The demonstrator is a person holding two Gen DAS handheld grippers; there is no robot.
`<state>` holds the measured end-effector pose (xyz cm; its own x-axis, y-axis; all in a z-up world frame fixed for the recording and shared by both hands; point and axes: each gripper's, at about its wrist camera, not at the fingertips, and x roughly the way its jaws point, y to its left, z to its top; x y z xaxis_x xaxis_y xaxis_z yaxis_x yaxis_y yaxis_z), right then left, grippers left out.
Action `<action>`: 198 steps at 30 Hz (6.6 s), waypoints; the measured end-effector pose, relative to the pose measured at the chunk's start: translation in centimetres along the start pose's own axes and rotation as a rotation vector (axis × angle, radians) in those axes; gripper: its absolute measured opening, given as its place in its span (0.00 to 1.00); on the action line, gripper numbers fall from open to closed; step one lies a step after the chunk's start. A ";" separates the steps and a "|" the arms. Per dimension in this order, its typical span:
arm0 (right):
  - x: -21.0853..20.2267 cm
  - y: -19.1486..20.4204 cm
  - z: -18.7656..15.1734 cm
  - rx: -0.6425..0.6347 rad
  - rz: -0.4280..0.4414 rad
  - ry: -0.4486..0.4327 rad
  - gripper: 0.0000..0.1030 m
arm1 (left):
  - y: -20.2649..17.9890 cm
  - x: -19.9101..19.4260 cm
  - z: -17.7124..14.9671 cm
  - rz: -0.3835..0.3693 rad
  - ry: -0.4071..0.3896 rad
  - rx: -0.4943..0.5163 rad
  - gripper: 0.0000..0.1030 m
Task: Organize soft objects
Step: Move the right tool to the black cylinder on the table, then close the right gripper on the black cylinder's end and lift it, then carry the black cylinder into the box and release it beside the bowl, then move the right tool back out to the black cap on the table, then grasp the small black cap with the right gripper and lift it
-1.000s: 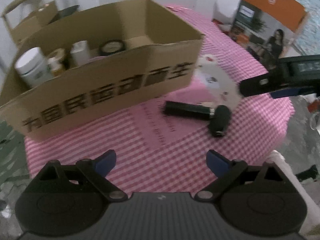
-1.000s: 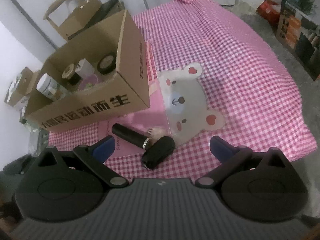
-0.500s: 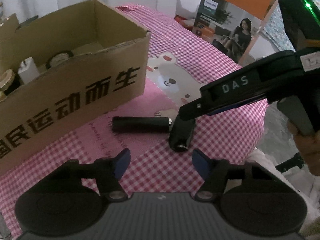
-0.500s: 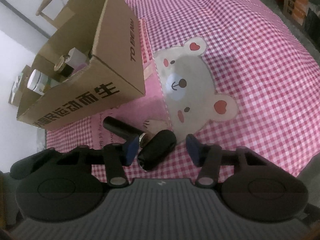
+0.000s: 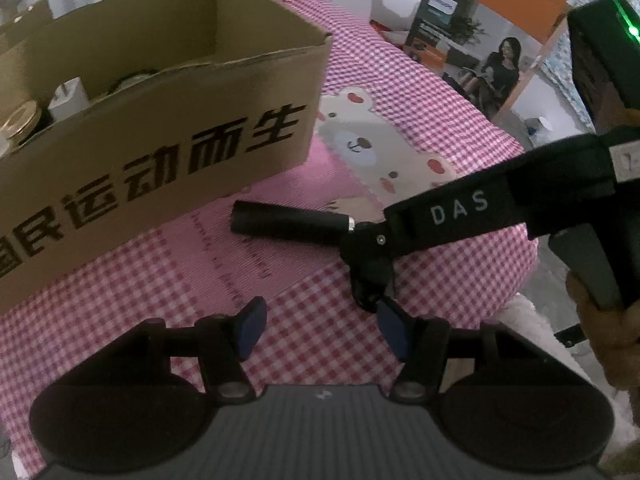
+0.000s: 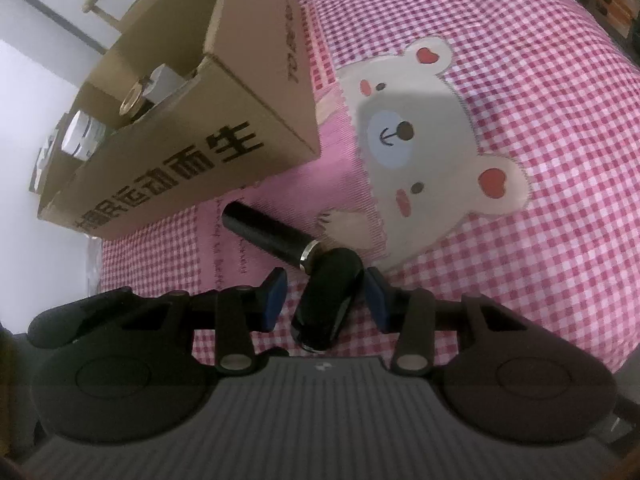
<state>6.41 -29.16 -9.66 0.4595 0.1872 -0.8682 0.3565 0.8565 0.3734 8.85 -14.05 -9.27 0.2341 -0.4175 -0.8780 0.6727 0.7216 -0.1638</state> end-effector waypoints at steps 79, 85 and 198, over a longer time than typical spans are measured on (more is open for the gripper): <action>3.6 6.5 2.8 -0.047 0.256 0.140 0.22 | 7.6 -3.0 -1.5 -0.075 -0.106 -0.230 0.44; -2.0 9.1 3.8 -0.136 0.289 0.028 0.22 | 6.4 -8.4 0.0 -0.030 -0.216 -0.199 0.44; 0.6 -1.3 -0.7 0.174 0.186 0.069 0.31 | 2.7 1.1 -0.8 -0.135 -0.001 -0.081 0.37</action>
<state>5.62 -29.85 -10.87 0.4760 0.3710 -0.7974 0.4086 0.7096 0.5741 10.41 -12.12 -11.06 0.1462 -0.5143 -0.8450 0.6396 0.7008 -0.3159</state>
